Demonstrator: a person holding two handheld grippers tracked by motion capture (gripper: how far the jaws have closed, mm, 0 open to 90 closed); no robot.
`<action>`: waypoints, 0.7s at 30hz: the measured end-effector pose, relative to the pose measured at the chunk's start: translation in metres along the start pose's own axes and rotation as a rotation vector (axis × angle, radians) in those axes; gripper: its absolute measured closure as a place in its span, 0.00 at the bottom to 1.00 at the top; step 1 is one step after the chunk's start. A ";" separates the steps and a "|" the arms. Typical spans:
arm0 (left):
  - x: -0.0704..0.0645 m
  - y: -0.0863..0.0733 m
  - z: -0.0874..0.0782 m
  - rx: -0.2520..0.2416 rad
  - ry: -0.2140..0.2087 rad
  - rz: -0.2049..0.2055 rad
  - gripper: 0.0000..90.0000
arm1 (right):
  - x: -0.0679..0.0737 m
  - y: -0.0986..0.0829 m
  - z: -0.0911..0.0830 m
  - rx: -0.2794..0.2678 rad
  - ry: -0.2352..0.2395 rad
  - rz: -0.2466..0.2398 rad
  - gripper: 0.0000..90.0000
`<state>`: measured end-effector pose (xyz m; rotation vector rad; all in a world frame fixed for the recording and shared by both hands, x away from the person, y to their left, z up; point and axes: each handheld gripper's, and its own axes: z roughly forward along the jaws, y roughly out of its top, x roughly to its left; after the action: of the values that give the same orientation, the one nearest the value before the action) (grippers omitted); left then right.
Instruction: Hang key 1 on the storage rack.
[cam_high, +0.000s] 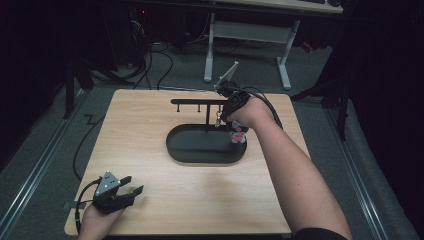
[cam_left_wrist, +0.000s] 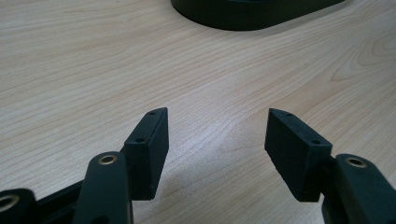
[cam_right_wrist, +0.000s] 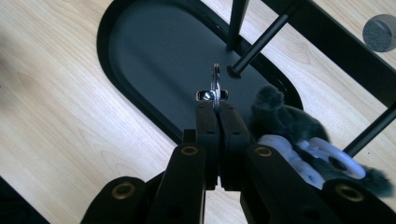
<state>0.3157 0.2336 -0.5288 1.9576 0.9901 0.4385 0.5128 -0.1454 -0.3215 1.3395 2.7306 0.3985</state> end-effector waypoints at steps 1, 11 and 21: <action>0.000 0.000 0.000 0.000 0.000 0.000 0.45 | 0.001 0.001 0.000 0.000 -0.002 0.013 0.99; 0.000 0.000 0.000 0.002 0.000 0.005 0.45 | -0.004 0.004 0.003 -0.012 -0.019 0.027 0.99; 0.000 0.000 0.000 0.003 0.000 0.003 0.45 | -0.008 0.003 0.008 -0.035 -0.032 0.039 0.99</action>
<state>0.3158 0.2343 -0.5286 1.9618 0.9884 0.4395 0.5212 -0.1479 -0.3287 1.3804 2.6632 0.4215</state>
